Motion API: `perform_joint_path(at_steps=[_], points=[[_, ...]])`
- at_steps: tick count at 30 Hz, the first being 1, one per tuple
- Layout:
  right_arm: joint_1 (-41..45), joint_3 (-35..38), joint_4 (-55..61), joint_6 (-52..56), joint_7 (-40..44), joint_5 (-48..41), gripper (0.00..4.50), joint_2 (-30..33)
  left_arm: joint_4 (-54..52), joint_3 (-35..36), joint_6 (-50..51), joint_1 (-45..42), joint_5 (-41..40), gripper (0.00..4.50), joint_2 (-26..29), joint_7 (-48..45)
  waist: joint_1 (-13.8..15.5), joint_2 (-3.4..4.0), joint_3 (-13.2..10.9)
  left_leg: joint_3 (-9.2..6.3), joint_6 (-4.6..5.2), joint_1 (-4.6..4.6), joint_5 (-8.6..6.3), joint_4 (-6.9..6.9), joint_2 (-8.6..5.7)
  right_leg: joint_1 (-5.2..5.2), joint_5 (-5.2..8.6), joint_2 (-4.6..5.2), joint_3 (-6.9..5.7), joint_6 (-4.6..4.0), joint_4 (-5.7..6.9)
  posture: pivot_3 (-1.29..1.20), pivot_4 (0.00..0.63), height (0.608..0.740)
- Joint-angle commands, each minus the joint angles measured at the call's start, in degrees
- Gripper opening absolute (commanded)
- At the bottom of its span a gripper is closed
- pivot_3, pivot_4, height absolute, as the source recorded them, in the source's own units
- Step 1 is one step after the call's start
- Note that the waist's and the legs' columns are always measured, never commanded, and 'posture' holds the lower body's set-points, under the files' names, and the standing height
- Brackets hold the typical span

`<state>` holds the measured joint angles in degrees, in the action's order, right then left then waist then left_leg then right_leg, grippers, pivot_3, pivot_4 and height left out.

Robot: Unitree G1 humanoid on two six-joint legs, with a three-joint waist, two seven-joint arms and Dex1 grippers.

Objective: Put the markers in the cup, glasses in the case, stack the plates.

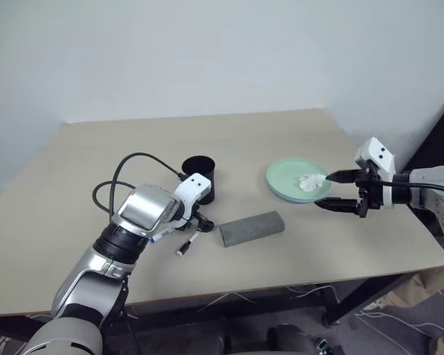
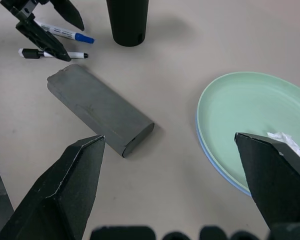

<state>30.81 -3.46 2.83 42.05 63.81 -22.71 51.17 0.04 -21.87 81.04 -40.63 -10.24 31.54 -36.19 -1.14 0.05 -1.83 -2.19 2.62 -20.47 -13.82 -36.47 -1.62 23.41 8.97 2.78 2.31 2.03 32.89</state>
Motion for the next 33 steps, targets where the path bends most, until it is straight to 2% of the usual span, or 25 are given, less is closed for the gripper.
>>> perform_joint_path(at_steps=[1, 18, 21, 31, 33], points=[[0.53, 1.62, 1.58, -0.32, -0.4, -0.4, 4.5, 0.33, -2.27, 0.05, 0.25, -0.29, -0.92, 4.48, -0.49, 0.73, 0.0, 0.0, 0.0, 0.0, 0.0, 0.0, 0.0, -0.01, 0.0, 0.0, 0.0, 0.0, -0.01, 0.0, 0.0, 0.0, 0.0, 0.727], [-0.37, 2.39, 2.63, 0.3, -1.46, -1.04, 4.5, 0.53, -1.85, -2.78, -0.19, 2.12, -2.32, 4.48, -1.61, 2.42, -0.02, 0.0, 0.0, 0.01, 0.0, 0.0, 0.0, -0.05, 0.0, -0.01, 0.0, -0.01, -0.01, 0.0, 0.02, 0.0, 0.0, 0.727], [-0.3, 2.35, 2.65, 0.31, -1.5, -1.08, 4.5, 0.54, -1.42, -3.05, -0.5, 2.24, -2.21, 3.9, -1.52, 2.57, -0.02, 0.0, 0.0, 0.02, 0.0, 0.02, 0.0, -0.05, 0.01, -0.02, 0.0, -0.02, -0.01, 0.0, 0.02, 0.0, 0.0, 0.727], [-0.2, 2.43, 2.9, 0.53, -1.66, -1.16, 4.5, 0.6, 0.69, -4.82, -2.58, 2.39, -1.42, 0.48, -1.15, 2.68, -0.02, 0.02, 0.02, 0.03, 0.0, 0.09, 0.0, -0.06, 0.02, -0.08, 0.01, -0.02, -0.02, -0.01, 0.02, 0.0, 0.0, 0.727], [-0.31, 2.5, 3.03, 0.67, -1.74, -1.19, 4.5, 0.63, 1.27, -5.26, -3.66, 2.39, -0.87, 0.06, -0.98, 2.88, -0.02, 0.03, 0.02, 0.05, 0.0, 0.13, 0.0, -0.06, 0.03, -0.1, 0.01, -0.02, -0.02, -0.01, 0.03, 0.0, 0.0, 0.727]])
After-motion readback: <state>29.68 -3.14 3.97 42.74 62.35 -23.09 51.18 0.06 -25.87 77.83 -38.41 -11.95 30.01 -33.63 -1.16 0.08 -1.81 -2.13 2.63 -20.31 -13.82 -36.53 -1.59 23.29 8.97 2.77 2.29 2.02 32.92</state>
